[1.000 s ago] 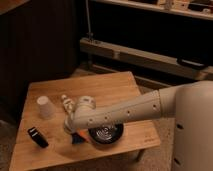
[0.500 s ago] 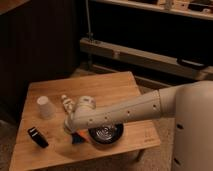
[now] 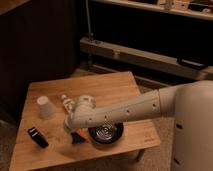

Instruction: Knock the eraser over

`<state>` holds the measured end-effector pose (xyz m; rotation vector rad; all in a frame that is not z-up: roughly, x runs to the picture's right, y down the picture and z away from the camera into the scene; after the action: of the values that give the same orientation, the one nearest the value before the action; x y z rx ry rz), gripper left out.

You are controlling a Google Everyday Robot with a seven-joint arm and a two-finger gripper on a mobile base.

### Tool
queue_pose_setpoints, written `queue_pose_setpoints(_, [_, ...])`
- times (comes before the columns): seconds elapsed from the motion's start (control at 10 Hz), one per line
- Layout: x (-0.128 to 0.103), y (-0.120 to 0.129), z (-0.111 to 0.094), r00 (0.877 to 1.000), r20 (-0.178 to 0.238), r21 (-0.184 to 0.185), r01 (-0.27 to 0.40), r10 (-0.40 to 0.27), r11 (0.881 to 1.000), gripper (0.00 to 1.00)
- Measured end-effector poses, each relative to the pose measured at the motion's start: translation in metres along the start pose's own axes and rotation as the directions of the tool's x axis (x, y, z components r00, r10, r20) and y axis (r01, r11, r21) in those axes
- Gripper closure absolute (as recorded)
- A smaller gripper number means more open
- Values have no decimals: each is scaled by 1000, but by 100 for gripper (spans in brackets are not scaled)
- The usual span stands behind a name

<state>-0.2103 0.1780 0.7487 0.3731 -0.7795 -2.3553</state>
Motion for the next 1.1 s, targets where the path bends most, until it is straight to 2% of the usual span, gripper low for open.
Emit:
queue_pose_setpoints(0.2, [30,25,-21,994,107,-59,30,-24,998,20])
queue_pose_setpoints(0.3, [46,35,-33,988,148,-84,48,-35,995,22])
queue_pose_setpoints(0.4, [58,40,-42,983,176,-97,68,-50,993,29])
queue_pose_setpoints(0.5, [68,42,-48,977,201,-99,89,-68,991,40])
queue_pose_setpoints(0.7, [76,36,-48,970,221,-82,119,-98,990,56])
queue_pose_setpoints(0.8, [78,25,-40,964,232,-57,144,-127,988,68])
queue_pose_setpoints(1.1, [75,-9,-13,950,239,4,208,-203,978,94])
